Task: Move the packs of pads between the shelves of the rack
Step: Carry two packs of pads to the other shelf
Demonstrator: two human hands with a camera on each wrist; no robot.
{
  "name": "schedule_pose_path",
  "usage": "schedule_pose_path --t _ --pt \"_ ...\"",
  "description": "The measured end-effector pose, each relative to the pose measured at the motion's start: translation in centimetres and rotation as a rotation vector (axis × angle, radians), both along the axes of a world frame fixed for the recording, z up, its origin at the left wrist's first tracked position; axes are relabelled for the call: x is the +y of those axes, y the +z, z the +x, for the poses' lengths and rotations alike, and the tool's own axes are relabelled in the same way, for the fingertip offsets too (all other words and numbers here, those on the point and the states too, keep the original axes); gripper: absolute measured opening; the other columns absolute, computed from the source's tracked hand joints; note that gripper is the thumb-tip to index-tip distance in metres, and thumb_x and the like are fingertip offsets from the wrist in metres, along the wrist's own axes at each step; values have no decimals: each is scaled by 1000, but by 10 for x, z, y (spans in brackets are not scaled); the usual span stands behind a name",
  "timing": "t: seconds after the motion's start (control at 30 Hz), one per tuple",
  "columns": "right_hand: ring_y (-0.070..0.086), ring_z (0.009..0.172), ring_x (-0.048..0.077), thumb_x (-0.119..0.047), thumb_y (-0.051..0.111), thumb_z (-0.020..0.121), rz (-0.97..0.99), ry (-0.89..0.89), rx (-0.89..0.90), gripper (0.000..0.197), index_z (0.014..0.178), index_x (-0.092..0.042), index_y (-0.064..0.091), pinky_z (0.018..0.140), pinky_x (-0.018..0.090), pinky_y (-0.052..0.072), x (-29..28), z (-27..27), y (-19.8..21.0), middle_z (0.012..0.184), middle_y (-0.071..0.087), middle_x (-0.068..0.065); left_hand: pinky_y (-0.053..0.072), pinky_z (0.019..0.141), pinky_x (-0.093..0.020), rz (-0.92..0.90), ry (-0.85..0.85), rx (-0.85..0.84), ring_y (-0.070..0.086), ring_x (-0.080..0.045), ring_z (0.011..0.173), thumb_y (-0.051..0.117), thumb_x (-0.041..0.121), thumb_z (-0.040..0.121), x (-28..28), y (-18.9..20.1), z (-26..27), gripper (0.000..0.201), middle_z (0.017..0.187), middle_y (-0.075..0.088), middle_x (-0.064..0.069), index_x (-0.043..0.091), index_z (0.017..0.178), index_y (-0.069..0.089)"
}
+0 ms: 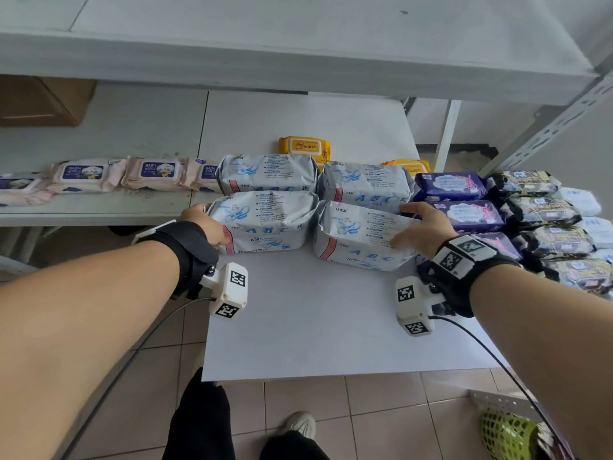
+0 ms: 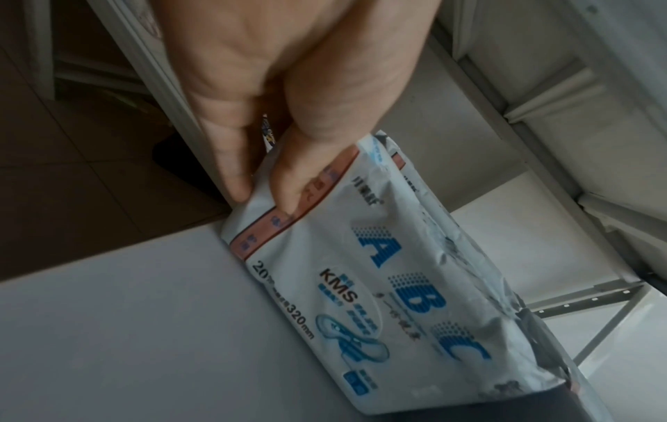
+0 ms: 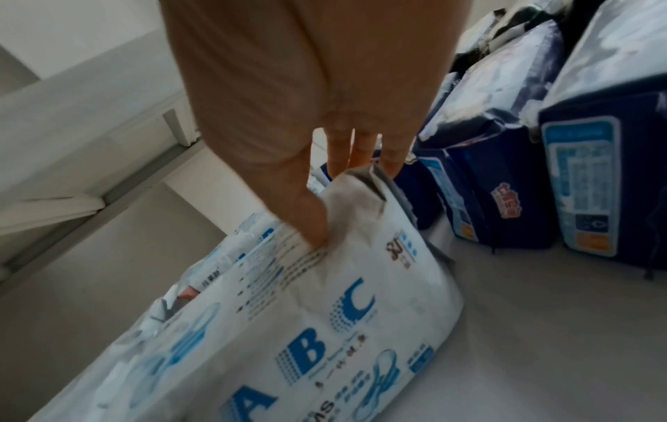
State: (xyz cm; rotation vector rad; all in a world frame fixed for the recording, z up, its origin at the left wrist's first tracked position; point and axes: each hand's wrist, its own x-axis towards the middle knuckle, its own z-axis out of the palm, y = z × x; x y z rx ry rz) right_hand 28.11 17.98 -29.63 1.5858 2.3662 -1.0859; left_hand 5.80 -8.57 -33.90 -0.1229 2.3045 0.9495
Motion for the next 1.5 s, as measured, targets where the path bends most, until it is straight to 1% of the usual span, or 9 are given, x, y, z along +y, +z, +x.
schedule_pose_path --t 0.17,0.43,0.57,0.7,0.83,1.03,1.17,1.3,1.5 --pt "24 132 31 -22 83 62 107 267 -257 91 139 -38 38 108 43 28 -12 -12 2 142 33 5 50 94 -49 -20 -32 10 59 -32 112 74 -12 68 3 0 -4 64 121 62 -17 7 126 52" --pt "24 131 33 -2 72 72 160 235 -227 72 132 -35 47 108 44 28 -1 -29 6 135 39 10 49 97 -45 -62 -67 6 57 -30 114 74 -8 71 7 -1 -7 60 124 61 -16 4 126 52" --pt "25 131 33 3 62 76 162 226 -239 67 130 -34 48 108 43 28 -2 -29 5 135 40 10 44 88 -23 -77 -49 85 56 -23 109 66 -4 81 11 -3 -4 57 130 57 -9 7 134 47" --pt "34 127 32 -7 68 73 97 130 -189 61 124 -35 53 104 42 35 -7 -33 19 130 47 9 38 100 -29 -59 32 102 49 -27 123 53 0 90 8 2 7 54 141 46 -13 5 142 37" --pt "51 118 24 -11 74 73 -12 129 15 57 125 -25 56 96 33 43 -24 -53 55 129 55 4 44 87 -30 -108 -47 55 56 -28 116 53 4 90 -5 36 12 44 132 54 -18 -2 133 46" --pt "60 102 19 -9 73 76 -90 201 279 45 120 -14 62 88 29 47 -78 -115 125 112 64 3 47 90 -36 115 -67 57 51 -18 95 62 8 85 -25 114 -22 45 131 56 -18 1 129 53" --pt "64 100 23 -17 72 80 -123 226 377 40 118 -11 61 79 29 50 -124 -169 167 105 66 8 52 60 -16 361 72 118 57 -21 73 61 12 87 -53 166 -63 33 94 65 -5 15 120 58" --pt "63 100 19 -31 71 82 -90 233 459 41 117 -13 61 89 33 51 -174 -235 204 107 65 4 45 89 -28 462 142 189 57 -27 114 64 19 87 -104 213 -129 39 121 61 -10 10 125 57" --pt "63 99 19 -35 67 85 -143 170 509 41 118 -11 59 90 37 51 -253 -332 237 112 65 10 41 80 -30 545 205 182 50 -21 98 66 24 86 -198 256 -248 49 123 56 -7 10 130 52"
